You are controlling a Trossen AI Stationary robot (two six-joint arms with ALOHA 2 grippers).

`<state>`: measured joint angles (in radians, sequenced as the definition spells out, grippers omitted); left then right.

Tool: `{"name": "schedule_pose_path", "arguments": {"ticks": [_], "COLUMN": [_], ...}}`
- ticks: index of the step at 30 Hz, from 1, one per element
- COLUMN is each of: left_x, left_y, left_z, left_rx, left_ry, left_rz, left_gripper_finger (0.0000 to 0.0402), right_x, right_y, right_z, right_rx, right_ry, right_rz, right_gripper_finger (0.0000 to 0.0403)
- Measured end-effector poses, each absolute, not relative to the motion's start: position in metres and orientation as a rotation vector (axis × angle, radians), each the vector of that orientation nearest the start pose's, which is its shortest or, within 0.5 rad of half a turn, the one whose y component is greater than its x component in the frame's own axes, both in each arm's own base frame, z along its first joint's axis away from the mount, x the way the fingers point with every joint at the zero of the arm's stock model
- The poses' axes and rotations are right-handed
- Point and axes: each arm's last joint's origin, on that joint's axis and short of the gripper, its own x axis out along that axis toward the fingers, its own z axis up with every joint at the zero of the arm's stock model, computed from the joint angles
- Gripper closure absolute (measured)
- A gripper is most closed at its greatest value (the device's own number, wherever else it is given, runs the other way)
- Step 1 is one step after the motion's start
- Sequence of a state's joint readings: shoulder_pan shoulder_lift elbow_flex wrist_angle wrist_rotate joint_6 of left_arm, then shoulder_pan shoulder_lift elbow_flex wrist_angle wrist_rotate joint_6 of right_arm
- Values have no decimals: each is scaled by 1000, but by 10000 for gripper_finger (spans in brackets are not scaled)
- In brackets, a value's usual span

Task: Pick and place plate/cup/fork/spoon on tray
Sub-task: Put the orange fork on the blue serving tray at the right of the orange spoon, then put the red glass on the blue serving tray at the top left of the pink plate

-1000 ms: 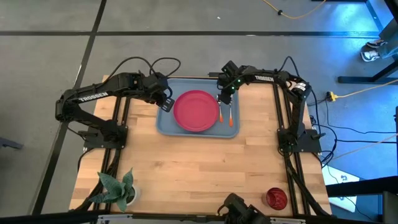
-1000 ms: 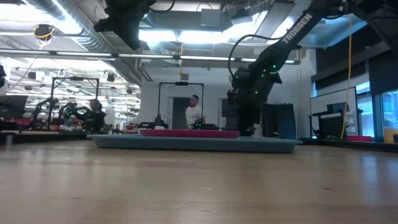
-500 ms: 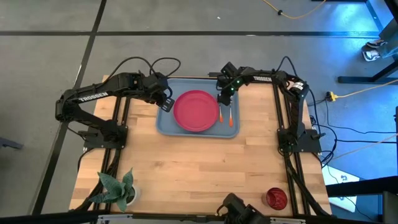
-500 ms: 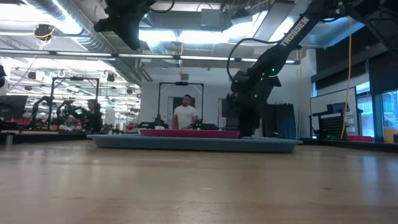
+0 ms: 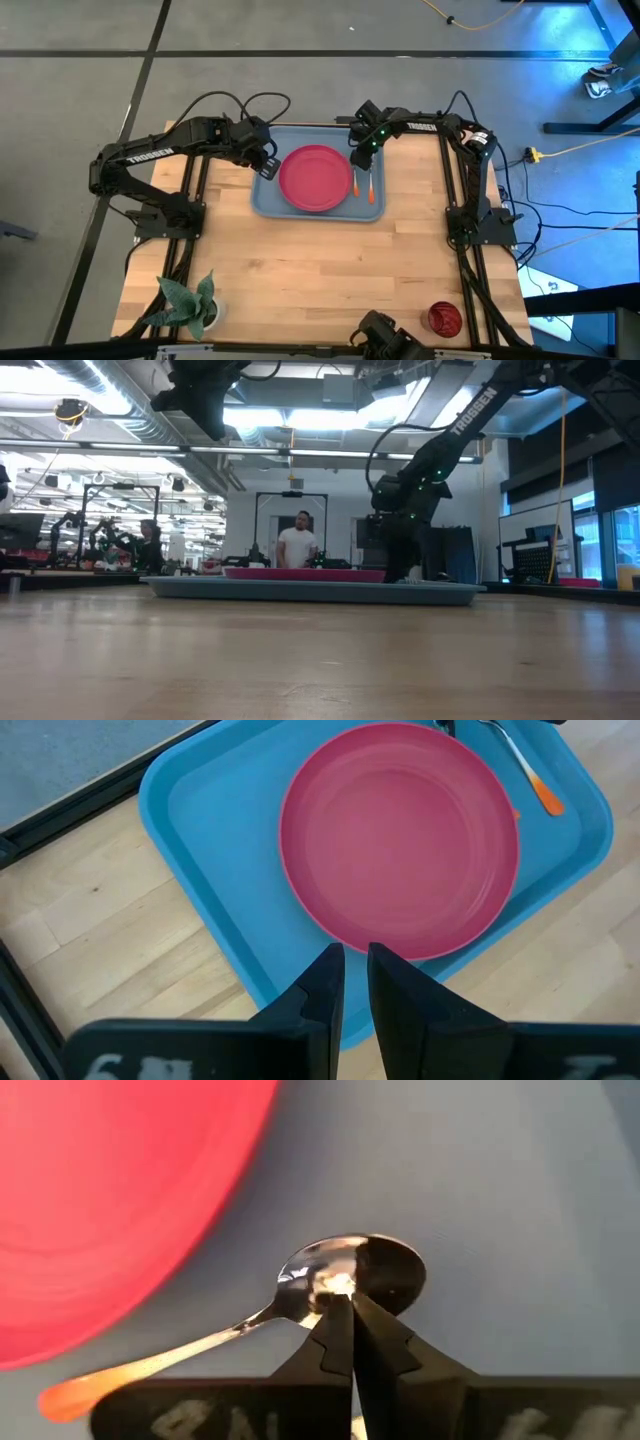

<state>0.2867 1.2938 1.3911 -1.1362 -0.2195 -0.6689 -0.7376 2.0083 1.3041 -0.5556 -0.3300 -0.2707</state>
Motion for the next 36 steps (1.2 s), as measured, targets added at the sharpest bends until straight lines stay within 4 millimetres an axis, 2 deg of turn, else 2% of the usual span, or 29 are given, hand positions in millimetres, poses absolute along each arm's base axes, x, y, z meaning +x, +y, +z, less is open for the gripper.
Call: {"name": "schedule_pose_path", "arguments": {"ticks": [18,23,30,33,36], "left_x": [223,223,223,222,221], "left_y": [72,72,72,71,70], "left_z": [358,358,358,357,356], "left_rx": [-628,-628,-649,-674,-681], "left_ry": [856,856,867,873,900], "left_rz": [793,793,778,775,769], "left_gripper_finger": [360,360,360,360,360], "right_x": [294,292,281,272,262], "right_y": [-249,-249,-239,-227,-205], "right_z": [139,147,176,198,224], "right_rx": [414,390,384,388,387], "right_ry": [1123,1130,1153,1175,1211], "right_rz": [-180,-215,-225,-210,-176], "right_gripper_finger": [402,402,402,402,402]}}
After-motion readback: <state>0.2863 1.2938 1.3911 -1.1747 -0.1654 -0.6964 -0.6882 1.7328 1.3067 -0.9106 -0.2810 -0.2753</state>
